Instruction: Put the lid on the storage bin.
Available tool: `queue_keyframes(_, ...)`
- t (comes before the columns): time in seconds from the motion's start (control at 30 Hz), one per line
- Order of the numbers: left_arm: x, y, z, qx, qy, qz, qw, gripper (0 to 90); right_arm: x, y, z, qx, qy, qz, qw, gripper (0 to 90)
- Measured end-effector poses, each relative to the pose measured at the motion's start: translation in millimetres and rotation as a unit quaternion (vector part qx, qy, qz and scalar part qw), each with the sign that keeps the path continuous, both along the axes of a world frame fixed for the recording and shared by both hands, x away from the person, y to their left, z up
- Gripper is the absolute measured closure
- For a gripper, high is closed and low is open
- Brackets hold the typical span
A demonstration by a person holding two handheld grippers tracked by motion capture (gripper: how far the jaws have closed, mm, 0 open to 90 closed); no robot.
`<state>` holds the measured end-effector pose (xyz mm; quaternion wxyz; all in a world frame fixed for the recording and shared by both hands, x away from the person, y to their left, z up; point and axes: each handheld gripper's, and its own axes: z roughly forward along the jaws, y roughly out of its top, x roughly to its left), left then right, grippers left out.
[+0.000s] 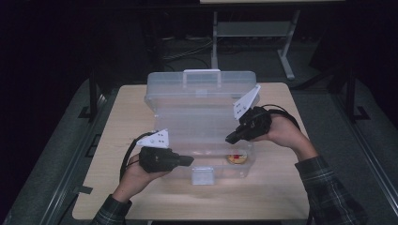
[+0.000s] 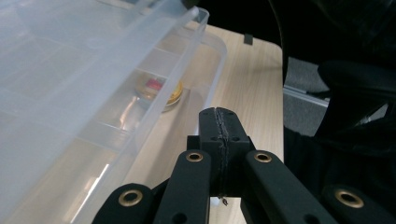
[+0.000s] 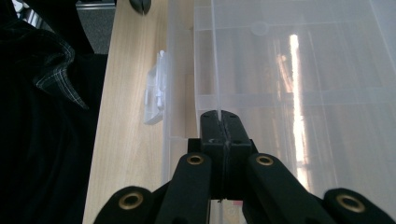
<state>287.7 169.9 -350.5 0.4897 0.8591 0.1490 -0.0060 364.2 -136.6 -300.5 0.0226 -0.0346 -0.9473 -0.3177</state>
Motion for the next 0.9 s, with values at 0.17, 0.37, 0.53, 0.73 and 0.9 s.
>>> queue_keyframes(0.17,4.2,16.1,13.8,-0.011,0.003,0.026,0.9996,90.0,0.1,0.1,-0.1,-0.001,0.000,0.000,1.0000,89.9)
queue_keyframes(0.37,13.1,36.5,28.0,-0.029,-0.005,0.054,0.9981,90.0,0.0,0.4,0.1,-0.003,0.002,0.000,1.0000,89.9)
queue_keyframes(0.53,23.9,53.1,37.2,-0.040,-0.014,0.079,0.9959,90.0,0.2,0.9,0.0,-0.004,0.001,0.002,1.0000,89.8)
queue_keyframes(0.73,36.5,65.0,44.5,-0.046,-0.017,0.098,0.9940,90.0,0.3,1.0,-0.2,-0.003,0.001,0.003,1.0000,89.8)
queue_keyframes(0.9,46.3,71.1,49.6,-0.045,-0.023,0.116,0.9919,90.0,0.4,1.0,-0.1,-0.005,0.003,0.003,1.0000,89.8)
